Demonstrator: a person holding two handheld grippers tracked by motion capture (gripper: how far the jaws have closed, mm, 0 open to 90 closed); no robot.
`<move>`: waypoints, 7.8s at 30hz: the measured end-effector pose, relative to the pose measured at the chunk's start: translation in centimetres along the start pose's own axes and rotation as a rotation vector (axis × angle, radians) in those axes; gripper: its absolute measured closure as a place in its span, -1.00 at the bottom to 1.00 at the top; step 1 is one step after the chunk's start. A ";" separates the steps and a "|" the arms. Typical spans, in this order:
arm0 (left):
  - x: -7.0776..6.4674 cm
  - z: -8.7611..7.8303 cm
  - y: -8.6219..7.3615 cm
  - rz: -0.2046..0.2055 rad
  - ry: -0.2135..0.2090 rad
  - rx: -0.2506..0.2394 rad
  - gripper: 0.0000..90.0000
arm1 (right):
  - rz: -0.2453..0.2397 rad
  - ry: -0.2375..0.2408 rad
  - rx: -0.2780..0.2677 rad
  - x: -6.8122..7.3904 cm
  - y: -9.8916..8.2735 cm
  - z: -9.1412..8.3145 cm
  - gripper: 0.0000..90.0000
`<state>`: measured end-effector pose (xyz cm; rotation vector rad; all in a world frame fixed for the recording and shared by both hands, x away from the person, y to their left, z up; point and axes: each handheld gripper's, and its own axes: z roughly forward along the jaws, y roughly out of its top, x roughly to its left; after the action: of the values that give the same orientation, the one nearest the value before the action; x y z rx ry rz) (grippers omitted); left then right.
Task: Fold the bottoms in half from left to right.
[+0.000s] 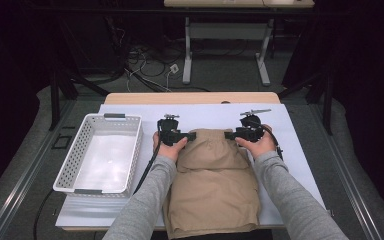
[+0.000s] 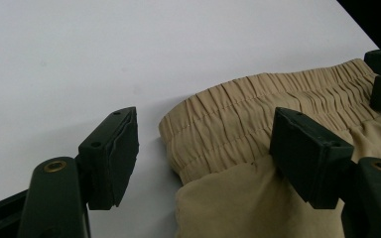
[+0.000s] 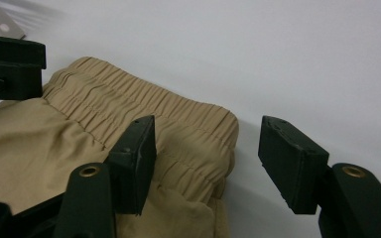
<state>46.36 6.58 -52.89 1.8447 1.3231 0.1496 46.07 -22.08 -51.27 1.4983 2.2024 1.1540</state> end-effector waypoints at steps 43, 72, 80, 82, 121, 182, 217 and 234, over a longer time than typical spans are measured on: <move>0.7 1.5 -1.2 -0.090 -0.080 0.085 -0.12 | 0.143 0.088 0.118 -0.8 -1.9 2.5 0.25; 0.1 0.3 -0.5 -0.078 -0.156 0.062 0.59 | 0.108 0.169 0.015 -0.2 -1.3 0.9 0.64; -0.8 -1.8 0.6 -0.030 -0.189 -0.006 0.59 | 0.099 0.182 -0.065 0.3 -0.5 -1.3 0.64; -1.2 -2.5 0.9 -0.014 -0.202 -0.019 0.59 | 0.086 0.180 -0.081 0.5 -0.2 -2.1 0.64; -4.9 -12.0 -3.4 0.098 -0.342 -0.105 0.60 | -0.018 0.298 -0.186 6.2 -3.3 -11.5 0.63; -3.2 -11.2 -9.5 0.045 -0.235 -0.055 0.04 | -0.103 0.284 -0.179 6.2 -12.5 -9.2 0.60; -3.7 -9.7 -5.9 0.091 -0.284 0.181 0.10 | -0.172 0.313 0.051 5.9 -10.9 -8.7 0.46; -1.7 -5.6 -5.7 0.025 -0.244 0.302 0.80 | -0.180 0.322 0.075 5.7 -10.8 -8.6 0.35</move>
<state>38.52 8.82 -52.55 2.0548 1.2012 -0.2693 31.18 -23.03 -52.03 1.1757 2.5544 1.3429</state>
